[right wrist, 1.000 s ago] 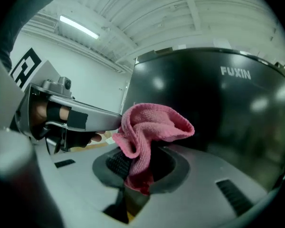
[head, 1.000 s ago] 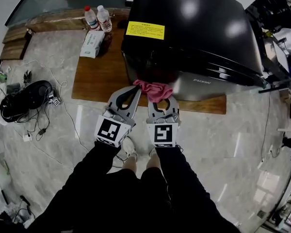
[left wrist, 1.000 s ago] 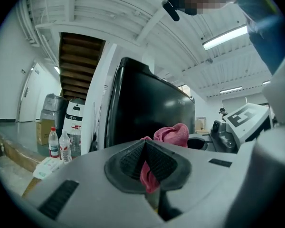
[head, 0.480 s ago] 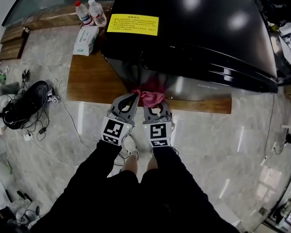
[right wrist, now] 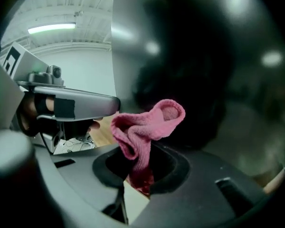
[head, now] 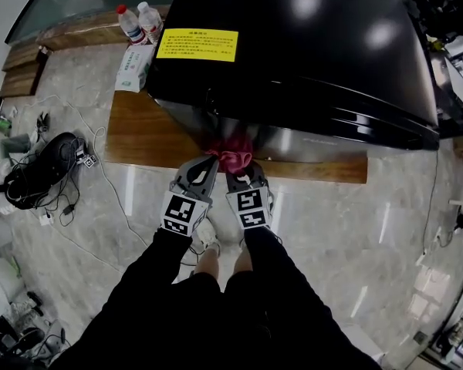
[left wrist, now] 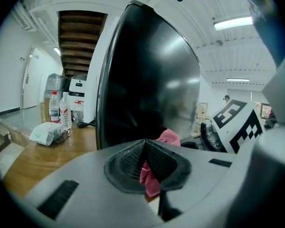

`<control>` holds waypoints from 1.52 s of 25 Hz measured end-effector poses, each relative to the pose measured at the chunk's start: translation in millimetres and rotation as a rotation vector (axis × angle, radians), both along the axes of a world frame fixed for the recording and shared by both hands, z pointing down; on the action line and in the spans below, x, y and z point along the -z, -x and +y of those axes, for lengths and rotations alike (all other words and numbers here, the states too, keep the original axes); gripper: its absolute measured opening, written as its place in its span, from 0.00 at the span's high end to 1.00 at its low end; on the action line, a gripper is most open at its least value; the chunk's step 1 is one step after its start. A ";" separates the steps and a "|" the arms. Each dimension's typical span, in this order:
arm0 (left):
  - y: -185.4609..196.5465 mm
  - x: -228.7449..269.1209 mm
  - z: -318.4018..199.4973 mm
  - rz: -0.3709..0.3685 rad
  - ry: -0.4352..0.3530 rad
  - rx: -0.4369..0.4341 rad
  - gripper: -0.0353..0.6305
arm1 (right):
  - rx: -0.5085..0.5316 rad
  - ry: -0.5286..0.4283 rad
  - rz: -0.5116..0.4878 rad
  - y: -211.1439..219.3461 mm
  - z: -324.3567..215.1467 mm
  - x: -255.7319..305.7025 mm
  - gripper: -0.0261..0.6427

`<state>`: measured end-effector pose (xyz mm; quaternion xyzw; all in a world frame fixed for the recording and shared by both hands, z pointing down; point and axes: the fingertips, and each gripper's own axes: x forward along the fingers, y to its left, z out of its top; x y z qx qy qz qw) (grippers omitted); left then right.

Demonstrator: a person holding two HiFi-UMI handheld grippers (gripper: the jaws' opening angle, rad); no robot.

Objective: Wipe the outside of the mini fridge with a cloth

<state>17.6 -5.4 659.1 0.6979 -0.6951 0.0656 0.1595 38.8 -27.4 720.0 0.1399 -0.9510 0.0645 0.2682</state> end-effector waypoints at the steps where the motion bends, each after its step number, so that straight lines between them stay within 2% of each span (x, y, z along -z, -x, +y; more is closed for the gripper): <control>1: -2.7 7.9 -0.2 0.002 -0.007 0.000 0.94 | 0.009 -0.006 -0.021 -3.2 1.1 11.4 0.84; 4: -17.4 44.0 0.1 0.006 -0.049 -0.011 0.94 | -0.014 -0.048 -0.117 -25.2 2.0 66.3 0.84; 11: -82.1 165.4 -14.6 -0.003 -0.222 -0.094 0.94 | -0.167 -0.258 -0.288 -104.8 -17.9 211.8 0.83; 14: -108.2 213.4 -29.6 0.014 -0.305 -0.130 0.94 | -0.250 -0.308 -0.368 -135.8 -36.2 265.4 0.83; 17: -132.5 247.4 -47.0 0.016 -0.345 -0.157 0.94 | -0.297 -0.373 -0.425 -163.2 -57.2 309.7 0.83; 20: -153.7 269.0 -66.0 0.009 -0.346 -0.170 0.94 | -0.325 -0.434 -0.460 -183.9 -81.2 341.0 0.83; 27: -178.7 279.4 -100.5 -0.010 -0.370 -0.155 0.94 | -0.315 -0.492 -0.470 -193.7 -125.3 348.1 0.83; 33: -174.6 248.9 -106.9 -0.011 -0.345 -0.135 0.94 | -0.285 -0.570 -0.506 -185.4 -124.5 334.2 0.83; 38: -181.2 208.5 -112.3 -0.009 -0.313 -0.137 0.94 | -0.271 -0.552 -0.475 -188.6 -130.9 299.5 0.83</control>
